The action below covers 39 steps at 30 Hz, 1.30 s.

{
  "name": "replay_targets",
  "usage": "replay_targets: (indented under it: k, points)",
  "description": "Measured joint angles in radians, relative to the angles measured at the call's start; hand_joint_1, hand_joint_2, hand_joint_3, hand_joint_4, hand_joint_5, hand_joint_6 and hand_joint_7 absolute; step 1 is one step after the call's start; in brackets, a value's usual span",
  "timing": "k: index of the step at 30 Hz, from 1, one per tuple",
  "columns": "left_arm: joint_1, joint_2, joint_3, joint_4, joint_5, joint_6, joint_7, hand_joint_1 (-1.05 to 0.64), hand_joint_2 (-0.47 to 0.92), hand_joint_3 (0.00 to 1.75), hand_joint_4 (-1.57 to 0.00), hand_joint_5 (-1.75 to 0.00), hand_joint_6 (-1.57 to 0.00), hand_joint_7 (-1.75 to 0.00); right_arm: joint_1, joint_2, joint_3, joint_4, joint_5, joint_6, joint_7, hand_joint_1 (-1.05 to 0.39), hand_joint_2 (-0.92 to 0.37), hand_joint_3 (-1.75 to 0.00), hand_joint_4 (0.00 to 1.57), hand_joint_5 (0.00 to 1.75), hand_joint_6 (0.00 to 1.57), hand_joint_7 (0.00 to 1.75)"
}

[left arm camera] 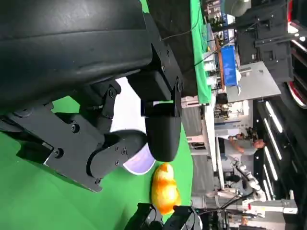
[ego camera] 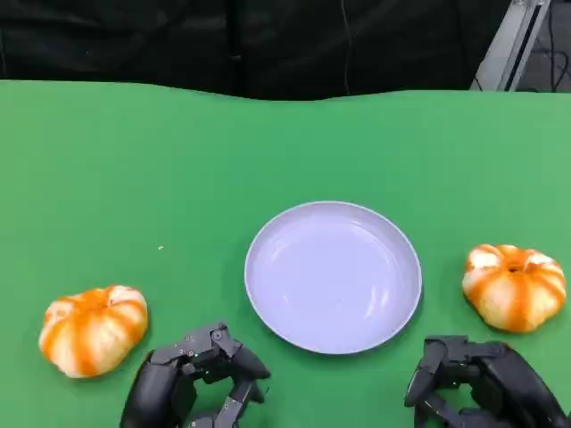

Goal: Grasp the bread from the table and place it into the plate.

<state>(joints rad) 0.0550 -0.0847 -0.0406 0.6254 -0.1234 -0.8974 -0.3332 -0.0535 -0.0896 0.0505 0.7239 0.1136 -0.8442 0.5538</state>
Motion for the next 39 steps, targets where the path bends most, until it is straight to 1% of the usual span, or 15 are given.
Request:
replay_targets:
  k: [1,2,4,6,8,11,14,15,16,18,20,23,26,33,39]
  points:
    - [0.002,0.000,0.000,-0.004,-0.001,0.005,0.000,-0.25,0.89,0.32,-1.09,-0.11,-1.04,-0.03,0.000,0.000,0.000,0.000,0.000,0.001,0.000,-0.10,-0.73,-0.78,0.85,1.41,0.86,1.12]
    - [0.005,0.000,0.000,-0.011,-0.002,0.011,0.000,-0.25,0.90,0.29,-1.08,-0.06,-1.01,-0.02,0.000,0.000,0.000,-0.001,0.000,0.002,0.000,-0.10,-0.73,-0.78,0.85,1.41,0.86,1.12]
    - [0.011,-0.001,0.001,-0.018,-0.005,0.016,0.000,-0.25,0.90,0.24,-0.97,-0.01,-0.91,0.00,0.000,0.000,0.000,-0.002,0.000,0.003,0.000,-0.10,-0.73,-0.78,0.85,1.41,0.86,1.12]
    - [0.014,-0.001,0.002,-0.020,-0.017,0.022,-0.001,-0.25,0.91,0.20,-0.90,0.00,-0.84,0.00,0.000,0.000,0.000,-0.003,-0.001,0.003,0.000,-0.09,-0.72,-0.79,0.85,1.41,0.86,1.12]
    - [0.018,-0.001,0.001,-0.038,-0.034,0.035,-0.005,-0.32,0.92,0.13,-0.79,0.00,-0.75,0.00,0.000,0.000,0.000,-0.003,-0.002,0.003,-0.002,-0.09,-0.72,-0.78,0.85,1.42,0.86,1.12]
    - [0.023,0.002,-0.002,-0.072,-0.045,0.051,-0.022,-0.43,0.92,0.14,-0.74,0.00,-0.65,0.00,0.001,0.000,0.001,-0.011,-0.002,0.003,-0.004,-0.10,-0.73,-0.78,0.86,1.42,0.86,1.12]
    - [0.022,0.009,-0.001,-0.084,-0.046,0.050,-0.032,-0.47,0.92,0.15,-0.73,0.00,-0.63,0.00,0.000,0.000,0.002,-0.016,-0.002,0.003,-0.004,-0.09,-0.74,-0.77,0.86,1.42,0.86,1.11]
    - [0.022,0.011,0.000,-0.085,-0.046,0.050,-0.035,-0.58,0.92,0.12,-0.67,0.00,-0.55,0.00,0.001,0.000,0.002,-0.016,-0.002,0.003,-0.004,-0.09,-0.74,-0.77,0.86,1.41,0.86,1.12]
    - [0.024,0.015,0.000,-0.091,-0.043,0.051,-0.035,-0.64,0.92,0.10,-0.65,0.00,-0.52,0.00,0.000,0.000,0.002,-0.016,-0.002,0.003,-0.004,-0.09,-0.74,-0.76,0.85,1.41,0.86,1.12]
    - [0.027,0.043,0.000,-0.129,-0.038,0.049,-0.036,-0.66,0.92,0.10,-0.63,0.00,-0.51,0.00,0.001,0.000,0.002,-0.016,-0.002,0.003,-0.003,-0.09,-0.74,-0.76,0.85,1.41,0.86,1.12]
    - [0.029,0.076,0.004,-0.174,-0.038,0.051,-0.036,-0.75,0.90,0.05,-0.57,0.00,-0.48,0.00,0.001,0.000,0.002,-0.016,-0.003,0.003,-0.003,-0.09,-0.73,-0.76,0.86,1.40,0.87,1.12]
    - [0.039,0.126,0.019,-0.273,-0.038,0.083,-0.035,-0.77,0.90,0.03,-0.56,0.00,-0.48,0.00,0.000,0.000,0.002,-0.015,-0.009,0.002,-0.007,-0.09,-0.73,-0.77,0.86,1.40,0.87,1.12]
    - [0.044,0.150,0.039,-0.325,-0.022,0.101,-0.025,-0.78,0.90,0.02,-0.63,-0.03,-0.50,-0.01,0.000,0.000,0.002,-0.015,-0.014,0.002,-0.009,-0.09,-0.73,-0.77,0.86,1.40,0.87,1.12]
    - [0.057,0.193,0.132,-0.378,0.197,0.096,0.134,-0.80,0.90,0.01,-0.70,-0.03,-0.55,-0.02,0.000,0.000,0.002,-0.015,-0.014,0.002,-0.009,-0.10,-0.72,-0.78,0.85,1.42,0.86,1.13]
    - [0.056,0.268,0.195,-0.394,0.373,0.065,0.253,-0.82,0.91,0.00,-0.61,0.00,-0.60,-0.02,-0.001,0.000,0.002,-0.013,-0.016,0.002,-0.009,-0.10,-0.72,-0.79,0.85,1.42,0.86,1.12]
